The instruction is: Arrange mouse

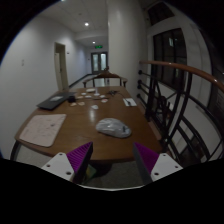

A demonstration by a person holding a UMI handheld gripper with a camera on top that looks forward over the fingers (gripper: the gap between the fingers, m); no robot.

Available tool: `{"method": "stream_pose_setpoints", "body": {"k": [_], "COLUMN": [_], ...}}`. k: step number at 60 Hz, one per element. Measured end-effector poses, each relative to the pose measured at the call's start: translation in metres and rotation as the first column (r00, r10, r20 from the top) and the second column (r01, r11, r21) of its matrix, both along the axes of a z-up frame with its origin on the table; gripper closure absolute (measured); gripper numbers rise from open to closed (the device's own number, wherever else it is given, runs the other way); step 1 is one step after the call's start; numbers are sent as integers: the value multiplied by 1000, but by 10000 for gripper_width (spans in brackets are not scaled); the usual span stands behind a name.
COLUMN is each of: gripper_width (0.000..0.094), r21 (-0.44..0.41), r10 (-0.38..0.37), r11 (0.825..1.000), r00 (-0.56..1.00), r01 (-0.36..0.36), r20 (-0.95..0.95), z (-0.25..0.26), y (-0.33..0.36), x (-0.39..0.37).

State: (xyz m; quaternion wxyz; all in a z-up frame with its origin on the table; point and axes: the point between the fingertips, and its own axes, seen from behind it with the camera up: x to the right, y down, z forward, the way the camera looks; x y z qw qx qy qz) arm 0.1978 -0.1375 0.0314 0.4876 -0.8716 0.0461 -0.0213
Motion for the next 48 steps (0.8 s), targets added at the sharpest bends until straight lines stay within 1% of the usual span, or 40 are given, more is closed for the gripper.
{"method": "stream_pose_setpoints", "body": {"k": [4, 7, 8, 10, 13, 15, 16, 19, 23, 28, 33, 35, 37, 38, 40, 42, 48], "gripper_width": [115, 113, 114, 114, 116, 114, 110, 122, 112, 113, 126, 148, 269, 329, 450, 462, 563], "r21": [-19, -44, -46, -50, -25, -23, -20, -20, -32, -51, -69, -89, -86, -107, -109, -101, -117], "r10": [-17, -17, -9, -8, 7, 15, 29, 57, 84, 103, 96, 88, 64, 49, 6, -10, -7], "r11": [1000, 999, 999, 999, 1000, 1000, 999, 998, 996, 994, 993, 992, 994, 993, 994, 995, 993], "r00": [1000, 1000, 1000, 1000, 1000, 1000, 999, 998, 996, 995, 995, 996, 998, 999, 1000, 1000, 1000], "r01": [18, 18, 10, 9, -6, -14, -29, -57, -83, -102, -94, -88, -65, -50, -5, 10, 5], "r20": [16, 25, 23, 23, 15, 20, 22, 20, 20, 18, 14, 5, -9, -16, 12, 6, -10], "z": [-15, -27, -41, -45, -43, -40, -46, -47, -48, -48, -49, -52, -48, -51, -49, -51, -50], "y": [17, 28, 44, 50, 64, 68, 83, 94, 107, 137, 167, 171, 176, 175, 175, 185, 181], "x": [17, 25, 46, 49, 49, 48, 52, 49, 49, 53, 60, 62, 64, 65, 78, 80, 78]}}
